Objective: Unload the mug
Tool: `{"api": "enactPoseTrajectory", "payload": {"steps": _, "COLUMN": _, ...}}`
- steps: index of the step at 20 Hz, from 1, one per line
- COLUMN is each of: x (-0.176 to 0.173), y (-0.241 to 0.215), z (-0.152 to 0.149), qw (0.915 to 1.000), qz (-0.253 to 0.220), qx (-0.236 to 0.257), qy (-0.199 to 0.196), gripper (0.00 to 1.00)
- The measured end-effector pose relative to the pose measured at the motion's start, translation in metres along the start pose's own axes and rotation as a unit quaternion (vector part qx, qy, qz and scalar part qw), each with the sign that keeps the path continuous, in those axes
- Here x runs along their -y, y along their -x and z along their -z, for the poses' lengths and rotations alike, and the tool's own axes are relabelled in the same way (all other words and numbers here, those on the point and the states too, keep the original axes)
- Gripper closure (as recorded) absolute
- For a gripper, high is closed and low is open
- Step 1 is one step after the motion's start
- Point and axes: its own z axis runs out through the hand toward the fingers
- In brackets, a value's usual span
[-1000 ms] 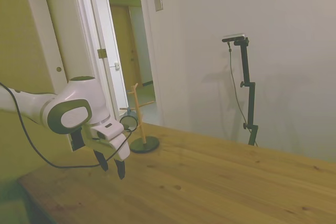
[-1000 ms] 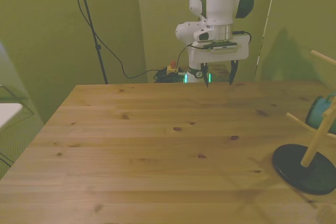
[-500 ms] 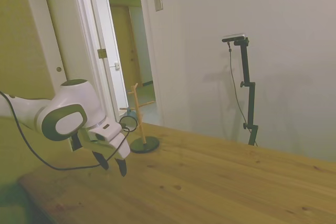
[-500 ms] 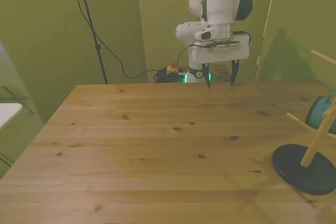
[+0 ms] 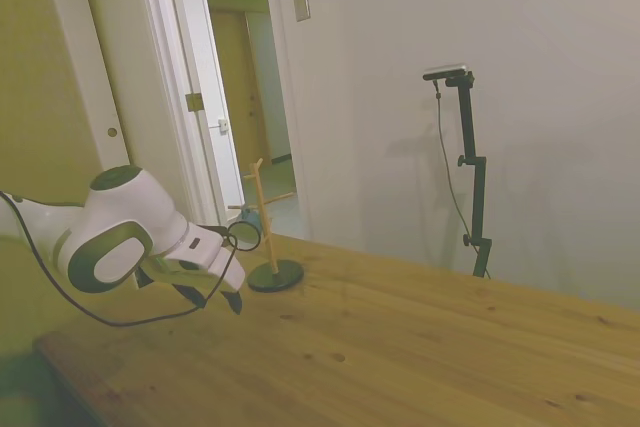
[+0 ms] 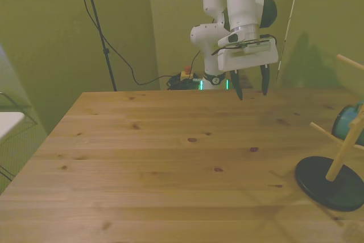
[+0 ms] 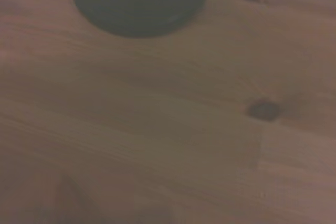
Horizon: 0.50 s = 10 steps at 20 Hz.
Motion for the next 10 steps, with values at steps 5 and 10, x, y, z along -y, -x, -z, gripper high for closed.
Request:
{"api": "enactPoseTrajectory", "payload": {"steps": 5, "x": 0.017, "y": 0.001, "z": -0.02, "qw": 0.9978, "qz": 0.036, "qx": -0.041, "qy": -0.039, "gripper": 0.0}}
{"api": "enactPoseTrajectory", "payload": {"steps": 10, "x": 0.044, "y": 0.003, "z": -0.04, "qw": 0.9922, "qz": 0.069, "qx": -0.075, "qy": -0.071, "gripper": 0.0}}
